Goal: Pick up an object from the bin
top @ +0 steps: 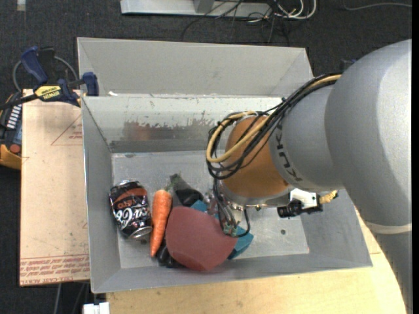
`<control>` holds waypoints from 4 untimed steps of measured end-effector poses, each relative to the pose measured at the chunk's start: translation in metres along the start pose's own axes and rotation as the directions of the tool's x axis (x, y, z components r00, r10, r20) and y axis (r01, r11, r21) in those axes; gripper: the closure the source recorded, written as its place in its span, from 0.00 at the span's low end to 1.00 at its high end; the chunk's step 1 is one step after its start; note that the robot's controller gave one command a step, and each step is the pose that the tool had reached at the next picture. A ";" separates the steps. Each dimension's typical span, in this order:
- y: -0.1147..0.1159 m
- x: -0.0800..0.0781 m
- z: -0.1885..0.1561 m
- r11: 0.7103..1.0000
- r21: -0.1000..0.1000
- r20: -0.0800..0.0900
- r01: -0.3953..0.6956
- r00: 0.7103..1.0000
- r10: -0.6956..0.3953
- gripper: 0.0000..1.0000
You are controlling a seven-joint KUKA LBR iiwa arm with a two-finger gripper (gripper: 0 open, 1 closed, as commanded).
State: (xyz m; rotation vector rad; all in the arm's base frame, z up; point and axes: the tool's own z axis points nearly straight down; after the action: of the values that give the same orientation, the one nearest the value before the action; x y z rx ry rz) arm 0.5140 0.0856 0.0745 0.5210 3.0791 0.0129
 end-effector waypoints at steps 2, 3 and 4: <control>0.000 0.002 -0.023 1.000 0.003 -0.009 0.001 1.000 -0.001 1.00; 0.000 0.002 -0.043 1.000 0.003 -0.008 0.003 1.000 -0.003 1.00; 0.000 0.002 -0.054 1.000 0.003 -0.007 0.003 1.000 -0.003 1.00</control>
Offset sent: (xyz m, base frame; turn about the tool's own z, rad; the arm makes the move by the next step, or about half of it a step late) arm 0.0000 0.0001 0.0672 0.0000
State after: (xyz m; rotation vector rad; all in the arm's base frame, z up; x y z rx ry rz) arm 0.5113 0.0859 0.1287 0.5179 3.0873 0.0105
